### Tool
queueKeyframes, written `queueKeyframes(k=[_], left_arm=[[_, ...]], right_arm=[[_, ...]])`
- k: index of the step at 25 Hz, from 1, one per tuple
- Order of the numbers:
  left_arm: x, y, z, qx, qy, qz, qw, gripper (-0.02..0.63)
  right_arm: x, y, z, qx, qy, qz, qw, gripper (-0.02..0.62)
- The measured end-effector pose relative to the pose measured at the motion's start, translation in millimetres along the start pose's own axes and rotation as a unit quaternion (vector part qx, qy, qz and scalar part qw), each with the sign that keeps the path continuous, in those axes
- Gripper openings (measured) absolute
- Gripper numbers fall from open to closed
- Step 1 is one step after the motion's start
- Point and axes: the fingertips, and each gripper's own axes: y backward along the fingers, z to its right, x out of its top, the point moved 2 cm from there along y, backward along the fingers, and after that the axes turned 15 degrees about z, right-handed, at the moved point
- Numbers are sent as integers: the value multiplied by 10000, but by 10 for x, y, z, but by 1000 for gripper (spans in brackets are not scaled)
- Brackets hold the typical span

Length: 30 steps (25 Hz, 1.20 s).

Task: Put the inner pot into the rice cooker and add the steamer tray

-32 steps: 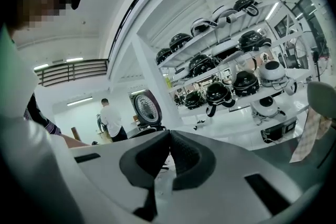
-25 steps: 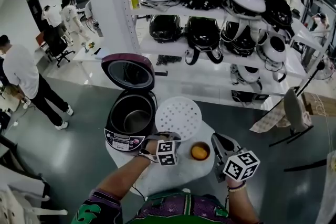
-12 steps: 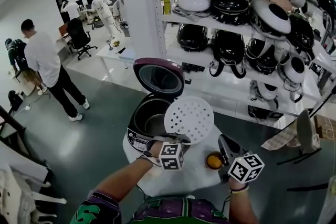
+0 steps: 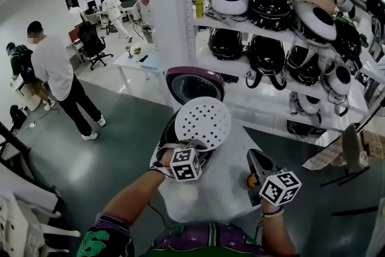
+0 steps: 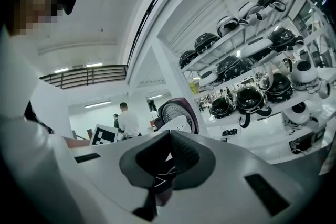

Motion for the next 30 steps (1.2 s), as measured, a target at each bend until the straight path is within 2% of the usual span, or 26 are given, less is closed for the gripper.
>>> queueKeyframes(k=[6, 16, 19, 23, 30], left_arm=[[-407, 218, -198, 13, 248, -75, 9997, 32], [-988, 122, -59, -460, 452, -346, 9973, 32], [-1073, 50, 28, -614, 582, -352, 9958, 32], [-1165, -48, 60, -745, 513, -445, 9949, 33], [-1152, -105, 91, -908, 550, -467, 9932, 35]], right_arm=[[-74, 22, -204, -249, 129, 48, 9996, 6], [-264, 309, -404, -860, 208, 29, 9961, 6], [-324, 443, -436, -1061, 206, 20, 9941, 6], [-372, 581, -429, -1272, 197, 36, 9917, 6], [-447, 737, -472, -1415, 194, -1, 9897, 6]])
